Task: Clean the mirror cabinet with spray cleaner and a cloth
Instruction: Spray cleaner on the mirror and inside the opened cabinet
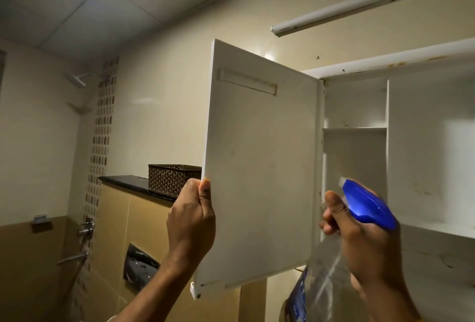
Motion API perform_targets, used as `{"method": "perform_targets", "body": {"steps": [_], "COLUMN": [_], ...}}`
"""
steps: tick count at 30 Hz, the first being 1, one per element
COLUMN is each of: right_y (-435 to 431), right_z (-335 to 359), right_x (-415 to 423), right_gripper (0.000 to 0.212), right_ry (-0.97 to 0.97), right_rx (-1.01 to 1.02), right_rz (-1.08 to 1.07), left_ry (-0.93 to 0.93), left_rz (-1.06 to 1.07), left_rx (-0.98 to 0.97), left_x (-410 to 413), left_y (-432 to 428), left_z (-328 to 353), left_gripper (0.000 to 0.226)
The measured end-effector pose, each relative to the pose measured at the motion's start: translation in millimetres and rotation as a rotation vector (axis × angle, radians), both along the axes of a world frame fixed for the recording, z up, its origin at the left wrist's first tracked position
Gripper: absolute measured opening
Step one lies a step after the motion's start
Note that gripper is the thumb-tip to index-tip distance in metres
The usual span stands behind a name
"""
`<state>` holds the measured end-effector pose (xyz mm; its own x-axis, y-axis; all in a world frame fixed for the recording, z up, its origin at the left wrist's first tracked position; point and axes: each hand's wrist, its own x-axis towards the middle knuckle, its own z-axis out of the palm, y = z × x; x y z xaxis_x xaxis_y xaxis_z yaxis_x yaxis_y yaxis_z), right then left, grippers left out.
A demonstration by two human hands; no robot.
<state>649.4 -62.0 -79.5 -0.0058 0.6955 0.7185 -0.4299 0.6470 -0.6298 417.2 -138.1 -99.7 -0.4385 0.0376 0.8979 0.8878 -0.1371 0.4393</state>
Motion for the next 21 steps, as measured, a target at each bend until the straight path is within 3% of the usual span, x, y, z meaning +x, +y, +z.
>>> {"method": "perform_targets", "body": {"steps": [8,14,17,21], "right_y": [-20.9,-41.2,-44.3,-41.7], "right_z": [24.0,40.4,50.2,55.2], "right_x": [-11.4,-29.1,-35.7,-44.2], "right_gripper": [0.067,0.054,0.063,0.048], "right_ry": [-0.131,-0.161,-0.205,-0.201], "right_rx": [0.165,0.255,0.329,0.307], "right_rz": [0.133,0.263,0.241,0.215], "left_ry": [-0.003,-0.017,-0.016,-0.003], "left_rz": [0.015,-0.018,-0.021,0.022], "left_rx": [-0.008,-0.012,-0.010,0.016], "left_x": [-0.3,-2.3,-0.7,0.2], "left_y": [-1.9,-7.0,-7.5,-5.0], "left_z": [0.8,8.0,18.5,53.3], "left_gripper": [0.035,0.040,0.039,0.034]}}
